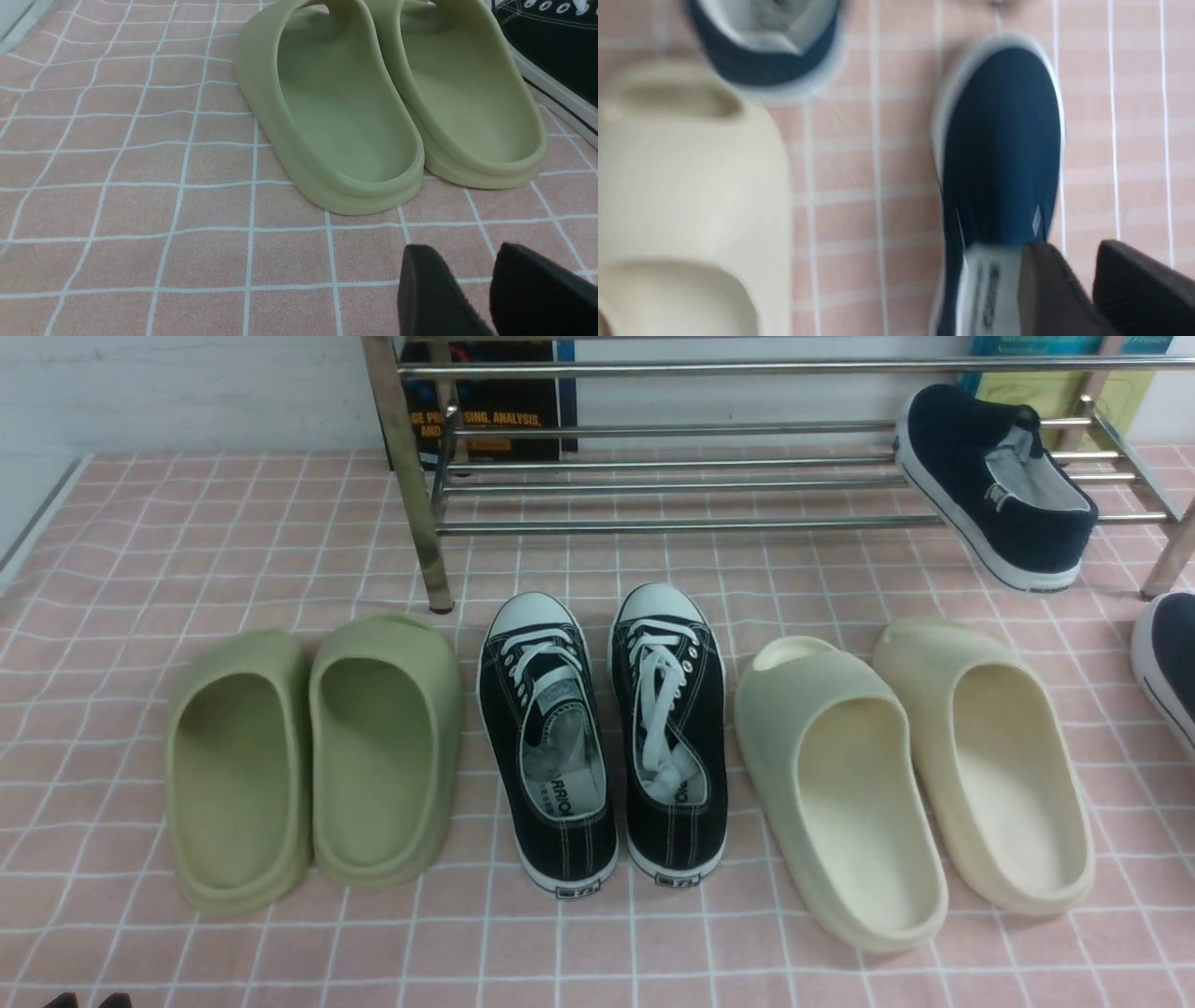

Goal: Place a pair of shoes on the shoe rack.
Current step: Use the right arm to grab the shoe closest to it, then use the right arm to put a shoe into the shoe rack

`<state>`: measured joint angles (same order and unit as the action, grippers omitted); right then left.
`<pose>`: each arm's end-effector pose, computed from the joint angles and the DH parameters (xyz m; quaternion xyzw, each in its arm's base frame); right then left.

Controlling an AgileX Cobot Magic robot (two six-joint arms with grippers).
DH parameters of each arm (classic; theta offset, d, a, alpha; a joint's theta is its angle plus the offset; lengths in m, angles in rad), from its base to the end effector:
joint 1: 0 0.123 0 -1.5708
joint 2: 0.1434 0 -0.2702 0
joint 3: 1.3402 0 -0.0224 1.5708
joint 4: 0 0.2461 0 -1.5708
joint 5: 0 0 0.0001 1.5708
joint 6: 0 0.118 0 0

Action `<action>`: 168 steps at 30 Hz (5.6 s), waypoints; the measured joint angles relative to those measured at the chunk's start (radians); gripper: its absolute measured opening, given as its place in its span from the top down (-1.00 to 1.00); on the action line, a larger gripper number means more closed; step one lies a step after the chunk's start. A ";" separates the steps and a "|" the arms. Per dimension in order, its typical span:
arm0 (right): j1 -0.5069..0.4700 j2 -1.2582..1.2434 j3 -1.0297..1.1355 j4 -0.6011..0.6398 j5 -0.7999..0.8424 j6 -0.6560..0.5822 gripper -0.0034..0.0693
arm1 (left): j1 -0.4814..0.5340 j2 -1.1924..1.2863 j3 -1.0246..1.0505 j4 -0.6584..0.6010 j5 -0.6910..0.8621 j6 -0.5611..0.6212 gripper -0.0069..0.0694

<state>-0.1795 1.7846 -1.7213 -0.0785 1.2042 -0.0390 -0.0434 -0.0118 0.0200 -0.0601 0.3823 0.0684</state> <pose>0.3771 -0.0772 0.2956 0.0621 0.9783 -0.0596 0.1885 0.0881 -0.0065 0.1649 0.0292 0.8051 -0.0181 0.5922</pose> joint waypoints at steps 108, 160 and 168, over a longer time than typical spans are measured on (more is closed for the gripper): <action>0.004 0.174 -0.319 0.185 -0.171 -0.313 0.25 | 0.000 0.000 0.000 0.000 0.001 0.001 0.19; -0.042 0.175 0.020 0.017 -0.184 -0.328 0.89 | 0.000 0.000 0.000 0.000 0.001 0.001 0.19; -0.052 0.175 0.020 0.208 -0.305 -0.293 0.88 | 0.000 0.000 0.000 0.000 0.001 0.001 0.19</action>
<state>-0.2320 1.9594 -1.7014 0.1296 0.8988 -0.3320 -0.0434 -0.0118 0.0200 -0.0601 0.3835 0.0693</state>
